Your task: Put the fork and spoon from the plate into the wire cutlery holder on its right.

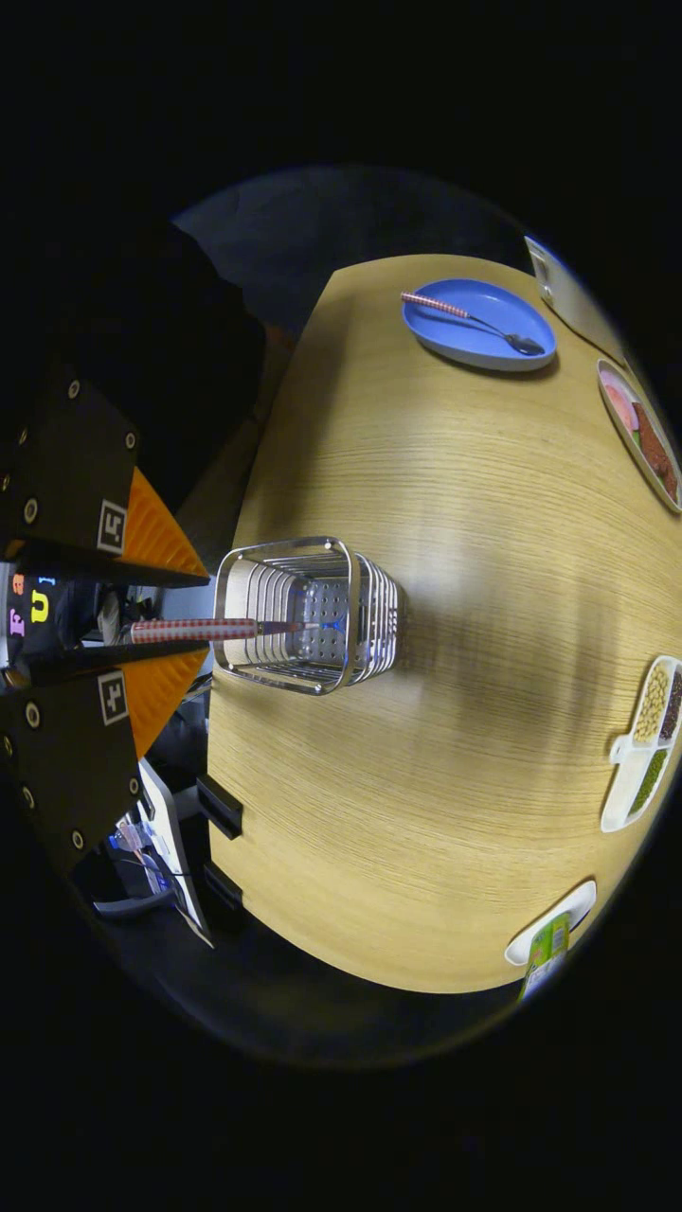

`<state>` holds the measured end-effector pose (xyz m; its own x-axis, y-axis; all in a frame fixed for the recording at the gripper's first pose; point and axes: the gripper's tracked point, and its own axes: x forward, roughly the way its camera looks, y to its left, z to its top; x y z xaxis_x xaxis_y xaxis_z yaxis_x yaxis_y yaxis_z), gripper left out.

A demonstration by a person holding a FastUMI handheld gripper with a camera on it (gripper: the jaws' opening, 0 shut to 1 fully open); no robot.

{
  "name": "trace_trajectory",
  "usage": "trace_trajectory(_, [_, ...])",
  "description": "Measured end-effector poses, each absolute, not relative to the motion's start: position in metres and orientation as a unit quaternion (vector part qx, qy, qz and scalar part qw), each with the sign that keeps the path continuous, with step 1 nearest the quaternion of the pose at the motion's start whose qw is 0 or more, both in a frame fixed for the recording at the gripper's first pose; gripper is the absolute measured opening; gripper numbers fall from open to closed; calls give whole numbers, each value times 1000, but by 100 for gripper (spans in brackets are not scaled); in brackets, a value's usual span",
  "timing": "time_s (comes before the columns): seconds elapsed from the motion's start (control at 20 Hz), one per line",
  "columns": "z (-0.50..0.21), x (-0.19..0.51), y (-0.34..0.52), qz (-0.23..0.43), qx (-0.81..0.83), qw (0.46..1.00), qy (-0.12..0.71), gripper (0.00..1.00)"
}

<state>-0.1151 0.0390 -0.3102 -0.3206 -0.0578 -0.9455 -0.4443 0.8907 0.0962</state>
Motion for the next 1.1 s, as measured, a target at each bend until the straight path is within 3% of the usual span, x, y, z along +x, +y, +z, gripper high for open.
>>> trace_trajectory(0.25, [-287,-102,63,186,-124,618,754,52])
trace_trajectory(0.55, [-273,-97,140,220,-93,660,712,53])
trace_trajectory(0.75, [-280,-103,206,252,-81,659,704,70])
trace_trajectory(1.1, [-315,-112,324,260,-61,659,703,73])
